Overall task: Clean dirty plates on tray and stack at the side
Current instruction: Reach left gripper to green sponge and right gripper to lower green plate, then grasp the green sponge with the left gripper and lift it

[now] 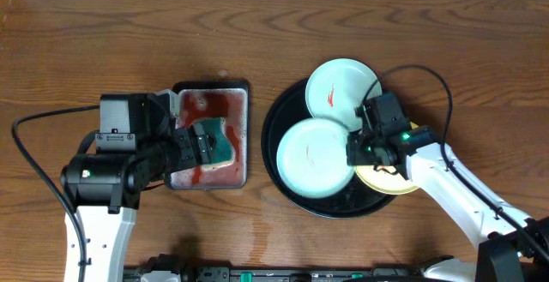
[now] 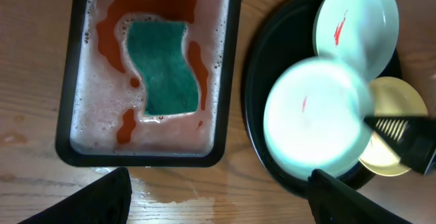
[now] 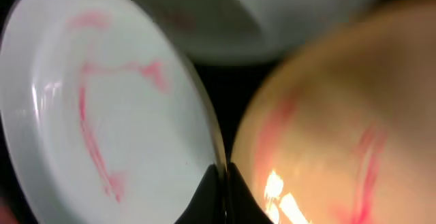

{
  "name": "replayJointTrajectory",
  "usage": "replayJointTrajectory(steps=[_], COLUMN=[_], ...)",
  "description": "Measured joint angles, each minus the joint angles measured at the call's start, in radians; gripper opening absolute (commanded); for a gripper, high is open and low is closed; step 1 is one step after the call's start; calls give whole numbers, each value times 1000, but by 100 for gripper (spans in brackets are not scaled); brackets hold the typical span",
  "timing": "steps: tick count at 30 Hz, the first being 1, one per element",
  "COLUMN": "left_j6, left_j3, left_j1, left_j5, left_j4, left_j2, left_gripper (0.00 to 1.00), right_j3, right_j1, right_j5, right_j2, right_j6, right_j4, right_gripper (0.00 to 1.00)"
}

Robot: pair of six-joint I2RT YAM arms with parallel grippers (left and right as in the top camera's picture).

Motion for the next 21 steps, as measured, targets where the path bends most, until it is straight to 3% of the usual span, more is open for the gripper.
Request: replayJointTrajectory(steps=[11,14,17,21], left_j6=[0,0,1,13], left_j3=[-3,-7,-8,-8], left_j1=[0,0,0,0], left_j5=[0,0,0,-5], left_j4=[17,27,38,43], left_j2=[145,175,187,188], left_gripper=[82,82,82,82], right_j3=[3,3,3,3], right_j1=[28,48,50,40], right_j5=[10,2,0,3], right_j2=[20,24,24,24], right_j6=[-81,-93,-105,-71], right_j4=[10,9,15,21], right_gripper=[2,25,18,18])
